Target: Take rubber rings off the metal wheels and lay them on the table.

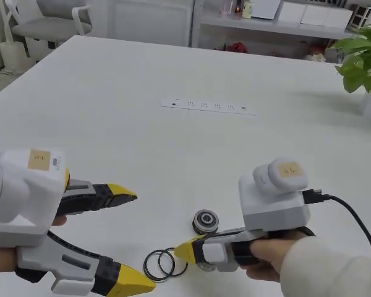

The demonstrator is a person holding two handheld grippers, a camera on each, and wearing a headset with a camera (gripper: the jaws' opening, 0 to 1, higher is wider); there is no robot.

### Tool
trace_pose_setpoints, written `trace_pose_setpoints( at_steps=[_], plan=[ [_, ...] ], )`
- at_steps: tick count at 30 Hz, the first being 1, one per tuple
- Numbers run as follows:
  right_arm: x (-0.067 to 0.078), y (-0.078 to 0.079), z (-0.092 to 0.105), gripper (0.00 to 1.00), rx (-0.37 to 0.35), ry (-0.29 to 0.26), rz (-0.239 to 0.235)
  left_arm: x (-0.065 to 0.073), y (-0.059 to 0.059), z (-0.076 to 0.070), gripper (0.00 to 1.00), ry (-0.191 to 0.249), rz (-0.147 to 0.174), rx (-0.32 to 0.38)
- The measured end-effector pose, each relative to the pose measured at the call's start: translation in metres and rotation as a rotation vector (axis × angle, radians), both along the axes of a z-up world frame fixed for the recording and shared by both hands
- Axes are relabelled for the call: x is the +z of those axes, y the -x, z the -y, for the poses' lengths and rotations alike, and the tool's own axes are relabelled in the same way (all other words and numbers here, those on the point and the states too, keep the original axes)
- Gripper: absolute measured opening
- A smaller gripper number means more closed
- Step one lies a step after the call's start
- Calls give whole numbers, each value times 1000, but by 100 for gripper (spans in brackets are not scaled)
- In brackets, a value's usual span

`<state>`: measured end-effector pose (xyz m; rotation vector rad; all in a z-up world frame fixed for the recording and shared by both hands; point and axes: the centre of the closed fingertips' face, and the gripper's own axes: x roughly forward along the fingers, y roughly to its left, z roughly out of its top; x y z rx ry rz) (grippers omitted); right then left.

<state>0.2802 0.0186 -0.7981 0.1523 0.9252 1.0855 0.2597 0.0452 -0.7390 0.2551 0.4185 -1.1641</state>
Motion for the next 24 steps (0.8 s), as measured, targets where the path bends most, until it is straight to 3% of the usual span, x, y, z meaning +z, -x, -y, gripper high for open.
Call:
trace_pose_setpoints(
  at_steps=[14,20,22,24],
  plan=[
    [18,-27,14,1,-88,-40,49,3,-3,0,80,3,7,12],
    [26,-43,28,1,-159,-63,62,18,-10,1,80,21,29,28],
    [29,-48,32,1,-179,-72,69,31,-13,3,80,57,45,36],
    [32,-51,35,1,-197,-79,73,36,-15,3,80,56,53,38]
  ],
)
